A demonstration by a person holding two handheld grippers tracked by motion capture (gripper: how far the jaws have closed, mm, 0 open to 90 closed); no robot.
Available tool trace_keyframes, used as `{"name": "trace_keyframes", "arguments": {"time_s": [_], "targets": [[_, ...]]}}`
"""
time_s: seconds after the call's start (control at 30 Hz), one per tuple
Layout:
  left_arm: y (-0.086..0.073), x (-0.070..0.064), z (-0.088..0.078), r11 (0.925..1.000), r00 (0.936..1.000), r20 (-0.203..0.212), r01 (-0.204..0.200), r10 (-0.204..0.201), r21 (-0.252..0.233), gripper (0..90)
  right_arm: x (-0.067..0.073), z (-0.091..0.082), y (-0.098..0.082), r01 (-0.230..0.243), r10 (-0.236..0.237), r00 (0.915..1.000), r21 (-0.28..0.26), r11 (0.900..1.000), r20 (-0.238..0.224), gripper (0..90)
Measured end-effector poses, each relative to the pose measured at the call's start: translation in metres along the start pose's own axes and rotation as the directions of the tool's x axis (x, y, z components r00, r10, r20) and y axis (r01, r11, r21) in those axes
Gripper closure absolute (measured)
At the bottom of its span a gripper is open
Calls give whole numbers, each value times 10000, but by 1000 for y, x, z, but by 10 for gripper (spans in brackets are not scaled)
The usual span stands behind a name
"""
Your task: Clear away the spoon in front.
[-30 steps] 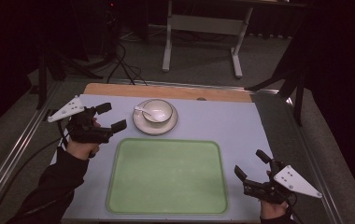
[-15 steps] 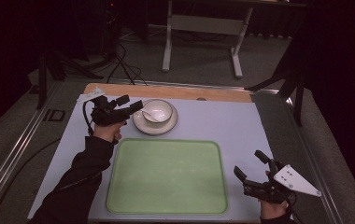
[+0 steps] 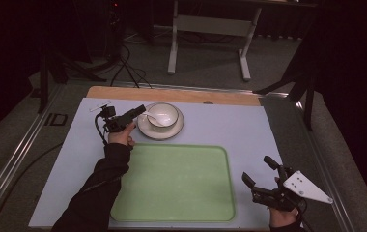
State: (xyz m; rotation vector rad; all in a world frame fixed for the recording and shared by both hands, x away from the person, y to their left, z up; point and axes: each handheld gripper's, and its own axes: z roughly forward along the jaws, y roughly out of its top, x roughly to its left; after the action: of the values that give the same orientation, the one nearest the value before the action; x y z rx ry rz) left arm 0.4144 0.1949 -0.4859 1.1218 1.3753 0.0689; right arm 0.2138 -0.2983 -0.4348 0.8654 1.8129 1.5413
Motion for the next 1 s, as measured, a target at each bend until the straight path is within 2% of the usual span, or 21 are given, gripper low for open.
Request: {"name": "trace_keyframes", "arguments": {"time_s": [0.03,0.07,0.1,0.13,0.2,0.23,0.3,0.33,0.37,0.4,0.43,0.47,0.53,0.6,0.67,0.8,0.83,0.9,1.0], "targets": [[-3,6,3,9992,9990,-193,410,-410,8,317,0,0,0,-9,9,10000,-4,10000,-17,102],[-3,6,3,9992,9990,-193,410,-410,8,330,0,0,0,-9,9,10000,-4,10000,-17,102],[-5,10,6,9981,9978,-239,619,-618,44,330,0,0,0,-2,2,10000,3,10000,-19,102],[-8,15,10,9942,9932,-440,1077,-1075,15,364,0,0,0,-4,4,10000,6,10000,-40,102],[-11,19,13,9886,9876,-435,1502,-1505,-103,399,0,0,0,4,-4,10000,16,10000,-52,102],[-12,22,15,9859,9855,-292,1672,-1674,-106,428,0,0,0,1,-1,10000,21,10000,-59,102],[-12,24,19,9809,9804,-327,1940,-1944,-140,459,-1,0,0,-17,18,10000,23,10000,-66,102],[-12,24,19,9809,9804,-327,1940,-1944,-140,492,-1,0,0,-27,27,10000,18,10000,-67,102],[-12,26,20,9770,9767,-260,2127,-2130,-139,495,-1,0,0,-32,32,10000,6,10000,-65,102],[-13,28,24,9688,9681,-363,2475,-2480,-156,519,-1,0,0,-35,35,10000,6,10000,-56,102],[-13,29,25,9656,9649,-382,2593,-2599,-200,528,-1,0,0,-31,31,10000,10,10000,-65,102],[-13,30,26,9652,9641,-473,2604,-2612,-231,547,-1,-1,0,-57,57,10000,8,10000,-66,102],[-13,32,29,9598,9585,-510,2798,-2807,-227,559,-2,-1,0,-79,80,9999,14,10000,-73,102],[-14,33,30,9581,9569,-475,2855,-2863,-232,570,-2,-1,-1,-106,106,9999,17,9999,-81,102],[-16,35,34,9481,9473,-425,3165,-3175,-300,631,-2,-1,-1,-128,128,9999,18,9999,-89,102],[-17,35,38,9442,9436,-354,3281,-3291,-303,695,-3,-1,-1,-127,128,9999,20,9999,-99,103],[-17,34,40,9410,9407,-299,3369,-3378,-311,713,-3,-1,-1,-148,149,9998,29,9999,-109,102],[-17,32,42,9427,9419,-414,3324,-3334,-294,760,-3,-1,-1,-150,151,9998,36,9999,-93,102],[-18,30,43,9396,9390,-395,3400,-3415,-398,824,-3,-1,-1,-126,126,9999,38,9999,-92,103]]}}
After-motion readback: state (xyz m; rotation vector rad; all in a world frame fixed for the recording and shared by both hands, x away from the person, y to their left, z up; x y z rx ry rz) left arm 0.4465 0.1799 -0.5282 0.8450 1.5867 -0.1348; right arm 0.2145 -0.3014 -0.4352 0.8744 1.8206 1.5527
